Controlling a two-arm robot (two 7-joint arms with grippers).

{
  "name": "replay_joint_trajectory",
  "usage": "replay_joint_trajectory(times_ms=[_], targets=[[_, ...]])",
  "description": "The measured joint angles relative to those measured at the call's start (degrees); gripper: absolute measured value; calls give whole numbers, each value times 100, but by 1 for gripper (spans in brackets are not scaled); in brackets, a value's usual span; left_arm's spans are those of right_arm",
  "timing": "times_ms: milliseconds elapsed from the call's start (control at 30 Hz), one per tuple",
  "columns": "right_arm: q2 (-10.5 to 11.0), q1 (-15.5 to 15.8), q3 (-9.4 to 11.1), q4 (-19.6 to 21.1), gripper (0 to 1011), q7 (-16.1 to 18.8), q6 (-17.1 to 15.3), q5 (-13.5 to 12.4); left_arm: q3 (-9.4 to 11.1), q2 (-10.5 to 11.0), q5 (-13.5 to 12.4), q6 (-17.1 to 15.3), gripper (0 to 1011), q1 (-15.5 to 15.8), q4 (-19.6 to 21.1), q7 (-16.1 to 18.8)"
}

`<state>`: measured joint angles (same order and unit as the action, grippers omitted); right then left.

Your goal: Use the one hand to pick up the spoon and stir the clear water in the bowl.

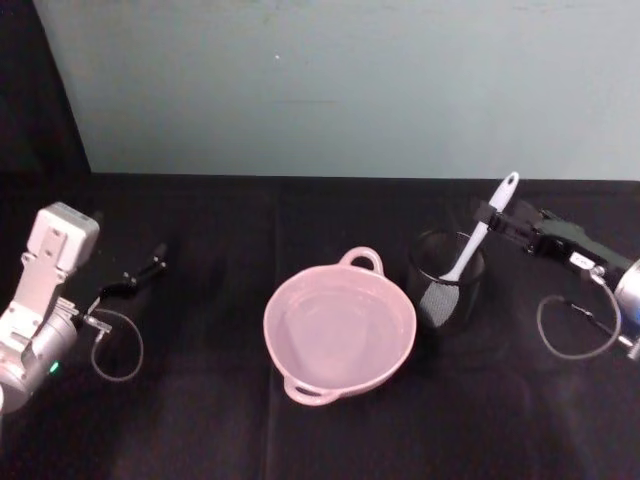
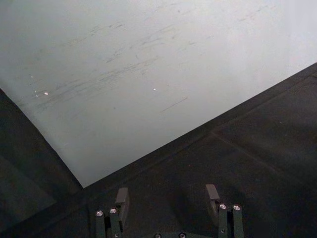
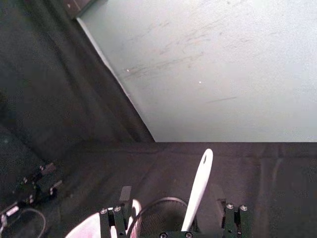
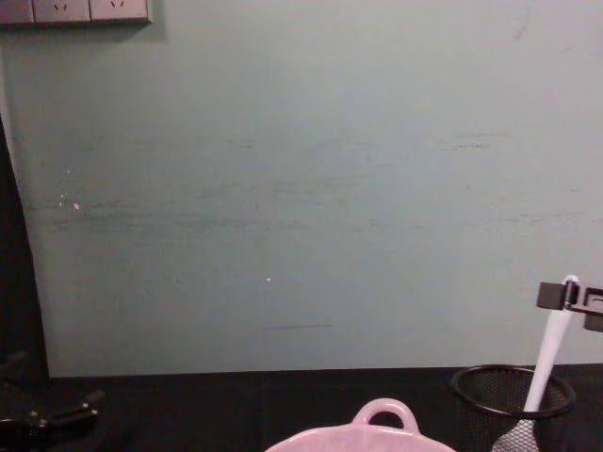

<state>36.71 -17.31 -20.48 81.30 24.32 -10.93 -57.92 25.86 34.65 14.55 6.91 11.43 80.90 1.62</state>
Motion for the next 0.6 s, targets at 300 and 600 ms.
replay_joint_trajectory(times_ms=[300, 600], targets=[[713, 591, 212, 845, 1002, -562, -43, 436, 0, 0, 0, 0, 1005, 0, 0, 0], [911, 881, 317, 968, 1003, -1051, 618, 1406, 0, 0, 0, 0, 1005, 0, 0, 0]])
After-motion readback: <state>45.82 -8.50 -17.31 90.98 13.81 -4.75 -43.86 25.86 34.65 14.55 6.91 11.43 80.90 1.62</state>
